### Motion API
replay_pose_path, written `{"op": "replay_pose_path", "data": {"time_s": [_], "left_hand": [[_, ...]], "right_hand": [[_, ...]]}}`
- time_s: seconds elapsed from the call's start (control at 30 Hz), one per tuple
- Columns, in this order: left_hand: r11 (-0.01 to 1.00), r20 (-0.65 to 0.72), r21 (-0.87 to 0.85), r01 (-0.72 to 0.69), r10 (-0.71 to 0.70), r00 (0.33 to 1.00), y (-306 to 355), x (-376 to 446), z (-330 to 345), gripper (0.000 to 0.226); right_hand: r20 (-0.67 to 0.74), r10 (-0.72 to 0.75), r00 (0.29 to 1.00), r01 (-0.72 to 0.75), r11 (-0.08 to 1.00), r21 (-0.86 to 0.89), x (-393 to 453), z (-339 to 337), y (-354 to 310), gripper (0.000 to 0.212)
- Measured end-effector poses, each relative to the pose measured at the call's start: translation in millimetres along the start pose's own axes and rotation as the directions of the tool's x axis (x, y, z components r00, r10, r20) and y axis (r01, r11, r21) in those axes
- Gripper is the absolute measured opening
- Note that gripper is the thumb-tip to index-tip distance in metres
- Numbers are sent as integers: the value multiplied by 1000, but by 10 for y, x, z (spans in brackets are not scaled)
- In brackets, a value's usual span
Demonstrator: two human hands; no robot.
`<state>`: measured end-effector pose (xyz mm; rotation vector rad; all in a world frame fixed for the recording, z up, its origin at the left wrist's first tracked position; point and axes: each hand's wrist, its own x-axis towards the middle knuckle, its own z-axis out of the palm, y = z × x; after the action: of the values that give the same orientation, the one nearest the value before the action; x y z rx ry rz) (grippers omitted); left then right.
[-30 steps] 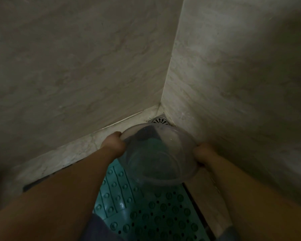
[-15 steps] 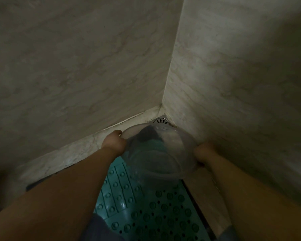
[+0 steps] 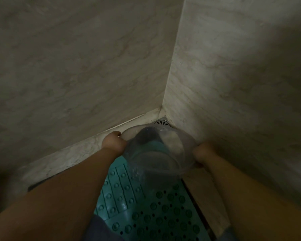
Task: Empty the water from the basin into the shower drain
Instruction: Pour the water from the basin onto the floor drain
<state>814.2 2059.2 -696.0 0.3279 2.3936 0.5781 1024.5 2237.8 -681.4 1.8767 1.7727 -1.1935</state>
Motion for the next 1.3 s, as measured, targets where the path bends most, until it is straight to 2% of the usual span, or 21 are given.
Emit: {"op": "replay_pose_path", "data": {"time_s": [0.43, 0.67, 0.77, 1.0, 1.17, 1.3], "left_hand": [[999, -14, 34, -34, 34, 999, 20, -5, -10, 46], [999, -17, -28, -17, 16, 1000, 9, 12, -3, 46], [997, -22, -73, -3, 1, 1000, 8, 12, 0, 47], [992, -46, -128, 3, -9, 999, 13, 19, 2, 48], [988, -74, -151, 8, -19, 997, 23, 28, 22, 46], [986, -71, -165, 14, -26, 997, 11, 48, 27, 47]], "right_hand": [[-6, 32, 999, -31, 998, 60, -11, 8, 8, 31], [-16, 32, 999, -29, 991, 128, -43, 17, -13, 32], [-37, 53, 998, -49, 993, 105, -46, 10, -13, 33], [14, 70, 997, -71, 991, 113, -28, 3, -18, 34], [-19, 25, 1000, -24, 998, 53, -47, -15, -20, 32], [-29, 16, 999, -14, 998, 68, -35, -22, -31, 33]]}}
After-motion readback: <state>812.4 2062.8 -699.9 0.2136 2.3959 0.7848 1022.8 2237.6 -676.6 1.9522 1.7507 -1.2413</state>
